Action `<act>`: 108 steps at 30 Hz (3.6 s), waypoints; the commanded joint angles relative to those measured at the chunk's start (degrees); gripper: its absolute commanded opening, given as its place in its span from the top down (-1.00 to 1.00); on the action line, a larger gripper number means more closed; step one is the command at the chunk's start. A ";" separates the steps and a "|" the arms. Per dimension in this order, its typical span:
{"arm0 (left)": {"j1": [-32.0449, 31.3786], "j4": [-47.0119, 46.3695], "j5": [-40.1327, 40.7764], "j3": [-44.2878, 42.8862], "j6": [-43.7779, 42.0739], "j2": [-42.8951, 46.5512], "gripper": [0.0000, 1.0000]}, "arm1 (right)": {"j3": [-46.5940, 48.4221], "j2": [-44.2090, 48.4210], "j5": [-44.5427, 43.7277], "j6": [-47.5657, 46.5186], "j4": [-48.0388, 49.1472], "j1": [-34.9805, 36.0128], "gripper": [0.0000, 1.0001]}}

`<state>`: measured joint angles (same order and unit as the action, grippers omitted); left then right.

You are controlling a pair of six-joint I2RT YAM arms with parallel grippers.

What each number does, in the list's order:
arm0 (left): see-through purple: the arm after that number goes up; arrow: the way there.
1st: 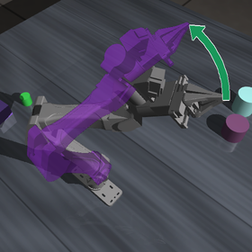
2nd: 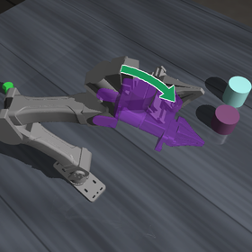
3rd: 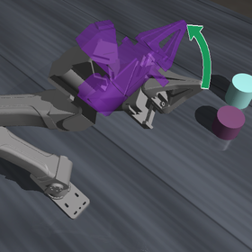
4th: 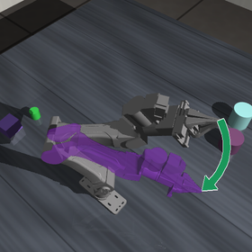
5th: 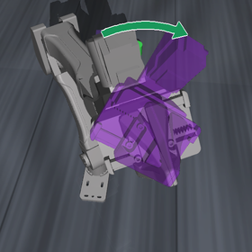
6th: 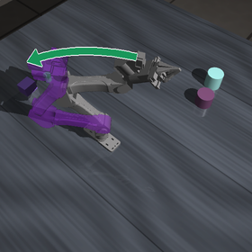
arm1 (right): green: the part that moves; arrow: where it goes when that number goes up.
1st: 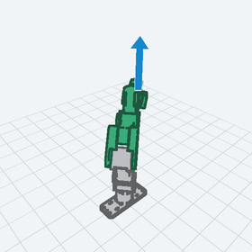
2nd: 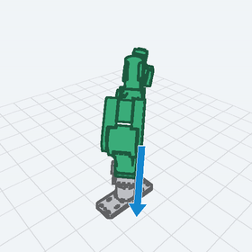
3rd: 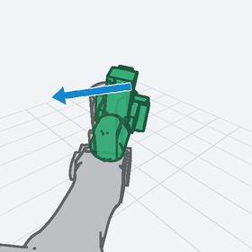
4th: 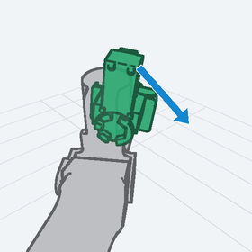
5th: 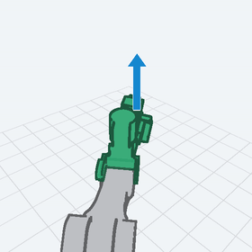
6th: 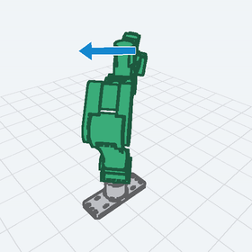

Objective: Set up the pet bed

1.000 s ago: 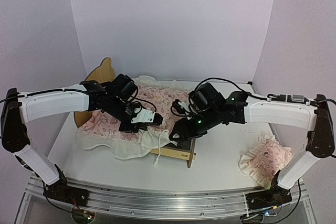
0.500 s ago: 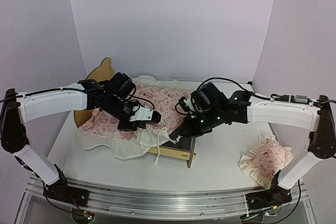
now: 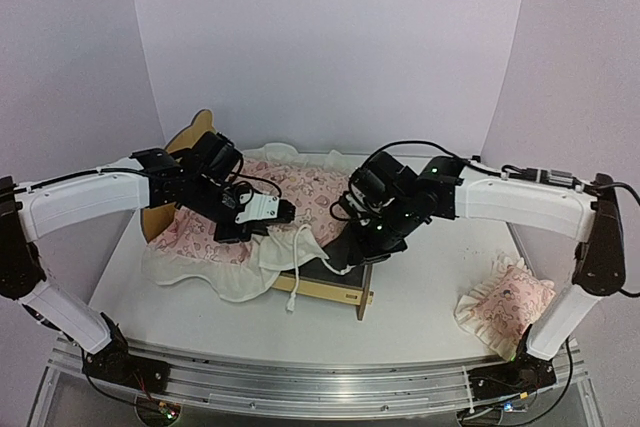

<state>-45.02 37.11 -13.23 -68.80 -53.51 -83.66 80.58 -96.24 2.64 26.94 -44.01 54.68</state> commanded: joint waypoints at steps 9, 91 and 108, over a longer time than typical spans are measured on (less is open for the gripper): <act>0.46 -1.69 0.13 3.28 0.44 3.41 1.00 | 6.76 -12.18 4.69 -2.09 -1.17 0.20 1.00; 3.16 0.81 -11.73 3.82 4.03 -2.30 0.57 | 14.71 -7.95 11.12 -5.47 -12.63 1.62 0.00; 1.49 0.65 -16.61 3.59 5.60 -3.13 0.90 | 10.03 -4.64 5.75 1.58 -7.27 1.64 0.34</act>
<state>-42.26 37.05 -26.13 -63.33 -48.90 -86.35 93.33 -106.84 10.59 25.13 -53.04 56.07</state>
